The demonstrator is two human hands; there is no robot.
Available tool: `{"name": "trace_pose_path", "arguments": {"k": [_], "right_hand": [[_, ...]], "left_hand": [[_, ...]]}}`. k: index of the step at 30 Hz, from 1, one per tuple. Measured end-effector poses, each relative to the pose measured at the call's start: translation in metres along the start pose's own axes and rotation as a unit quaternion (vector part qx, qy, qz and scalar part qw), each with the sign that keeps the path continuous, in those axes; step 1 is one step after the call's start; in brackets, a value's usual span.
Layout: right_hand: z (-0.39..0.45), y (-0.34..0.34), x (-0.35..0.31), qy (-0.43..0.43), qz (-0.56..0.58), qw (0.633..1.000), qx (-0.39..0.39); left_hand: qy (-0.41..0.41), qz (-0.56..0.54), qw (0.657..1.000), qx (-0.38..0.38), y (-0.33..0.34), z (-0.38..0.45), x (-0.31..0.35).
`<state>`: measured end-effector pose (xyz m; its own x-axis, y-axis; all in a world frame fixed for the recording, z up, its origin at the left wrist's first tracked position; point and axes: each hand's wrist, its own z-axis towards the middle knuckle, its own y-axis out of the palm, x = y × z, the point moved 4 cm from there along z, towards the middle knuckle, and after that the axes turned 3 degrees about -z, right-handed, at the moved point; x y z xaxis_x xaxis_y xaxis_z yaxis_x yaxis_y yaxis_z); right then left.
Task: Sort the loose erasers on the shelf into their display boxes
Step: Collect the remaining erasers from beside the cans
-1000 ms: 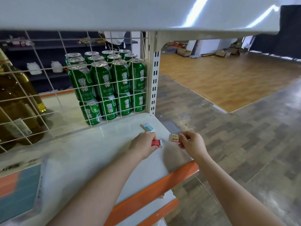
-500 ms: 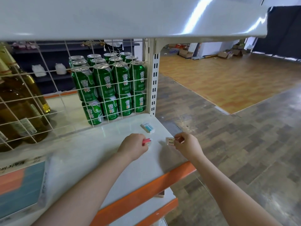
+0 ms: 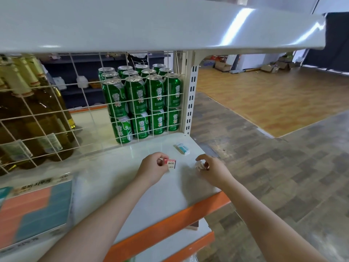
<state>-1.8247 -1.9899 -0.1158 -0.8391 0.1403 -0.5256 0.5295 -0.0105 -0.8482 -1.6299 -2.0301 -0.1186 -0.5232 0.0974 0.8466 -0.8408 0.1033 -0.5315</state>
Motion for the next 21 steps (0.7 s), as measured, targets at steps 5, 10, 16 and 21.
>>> {"name": "trace_pose_path", "arguments": {"k": [5, 10, 16, 21], "right_hand": [[-0.001, -0.001, -0.019, -0.005, 0.084, 0.996, 0.034], [-0.002, 0.001, -0.027, -0.017, 0.107, 0.992, 0.060], [0.000, 0.004, -0.022, -0.014, 0.083, 0.995, 0.049], [0.001, 0.006, -0.017, -0.016, 0.077, 0.996, 0.049]], "left_hand": [[-0.009, -0.031, 0.999, 0.014, -0.013, -0.007, -0.007], [0.011, 0.006, 0.999, 0.032, -0.023, -0.014, -0.007], [0.025, 0.095, 0.995, 0.018, -0.021, -0.019, -0.005], [0.046, 0.177, 0.982, -0.038, -0.008, -0.021, -0.008]]}}
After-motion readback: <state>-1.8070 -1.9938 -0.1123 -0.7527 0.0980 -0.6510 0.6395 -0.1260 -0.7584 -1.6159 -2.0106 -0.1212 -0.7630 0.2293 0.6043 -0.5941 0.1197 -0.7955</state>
